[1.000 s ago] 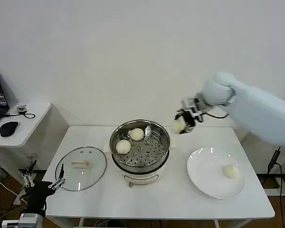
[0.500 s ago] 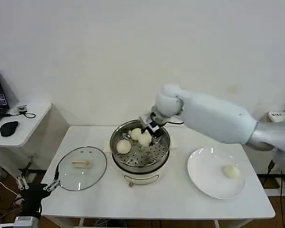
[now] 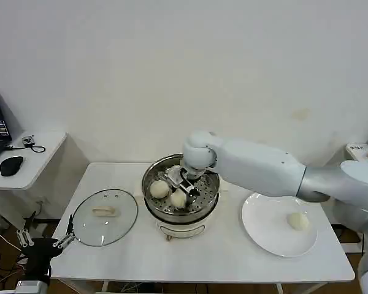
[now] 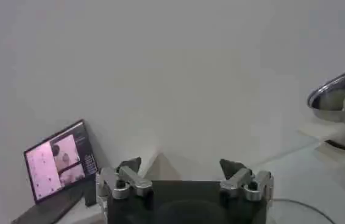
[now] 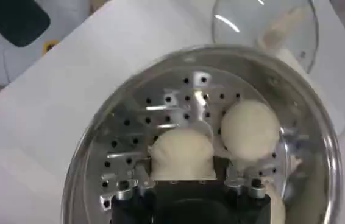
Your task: Take steamed baozi put them in steamer then cover it.
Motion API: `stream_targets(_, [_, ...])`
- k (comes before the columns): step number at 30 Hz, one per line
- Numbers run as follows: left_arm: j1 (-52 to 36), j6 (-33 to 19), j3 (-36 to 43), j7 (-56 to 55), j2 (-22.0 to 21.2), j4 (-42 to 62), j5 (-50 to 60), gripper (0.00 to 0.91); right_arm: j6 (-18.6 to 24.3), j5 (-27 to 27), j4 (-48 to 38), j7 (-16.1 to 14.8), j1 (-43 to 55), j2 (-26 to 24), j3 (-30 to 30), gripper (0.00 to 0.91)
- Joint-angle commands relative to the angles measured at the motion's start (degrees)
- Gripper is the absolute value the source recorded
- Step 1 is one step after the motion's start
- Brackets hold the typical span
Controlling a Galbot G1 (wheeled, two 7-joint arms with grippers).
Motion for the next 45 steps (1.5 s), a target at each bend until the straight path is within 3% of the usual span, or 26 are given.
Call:
stream_targets(1, [0.01,-0.02,-0.09,0.0,0.01,0.01,-0.04,0.907,1.63,-0.79,-0.15,-0.47,-0.74,1.18,-0.71,0.675])
stream_targets(10, [-0.43,0.02,0.17,0.0,0.12,0.12,-0.07,0.907,1.9,-0.03,0.53,-2.07,-0.01,0.13,-1.04,0.685])
stream_targets(11, [-0.44,0.02,0.19,0.0,0.13,0.13,-0.08,0.907,1.98,0.0,0.52,-2.1,-0.03,0.08,-0.92,0.826])
stream_targets(12, [-0.47,0.02,0.21,-0.01,0.11,0.16,-0.08,0.907,2.01,0.03,0.53,-2.17,-0.01,0.02,-0.86,0.897])
stream_targets(13, [-0.48,0.02,0.25,-0.01,0.1,0.19,-0.09,0.907,2.4,-0.03,0.57,-2.3,0.0,-0.11,-0.87,0.907])
stream_targets(22, [-0.62,0.05,0.25,0.04,0.3,0.33,-0.16,0.907,2.86,0.74,0.53,-1.41,0.62,-1.3,0.11,0.907])
stream_targets(30, [-1.52,0.1,0.72,0.15,1.3,1.05,-0.56,0.907,-0.49,5.54,0.19,2.04,2.65,-4.65,4.55,0.907])
stream_targets(35, [-2.4,0.15,1.23,0.21,2.28,1.71,-1.07,0.907,-6.6,9.76,1.61,5.0,4.63,-12.45,8.13,0.907])
stream_targets(40, [-3.01,0.47,1.85,0.43,3.59,1.82,-1.37,0.907,-11.44,13.98,6.65,7.79,8.44,-22.59,5.96,0.907])
stream_targets(45, [-4.0,0.71,2.94,0.52,5.11,2.02,-1.71,0.907,-14.2,14.2,13.96,8.27,9.21,-38.28,4.51,0.907])
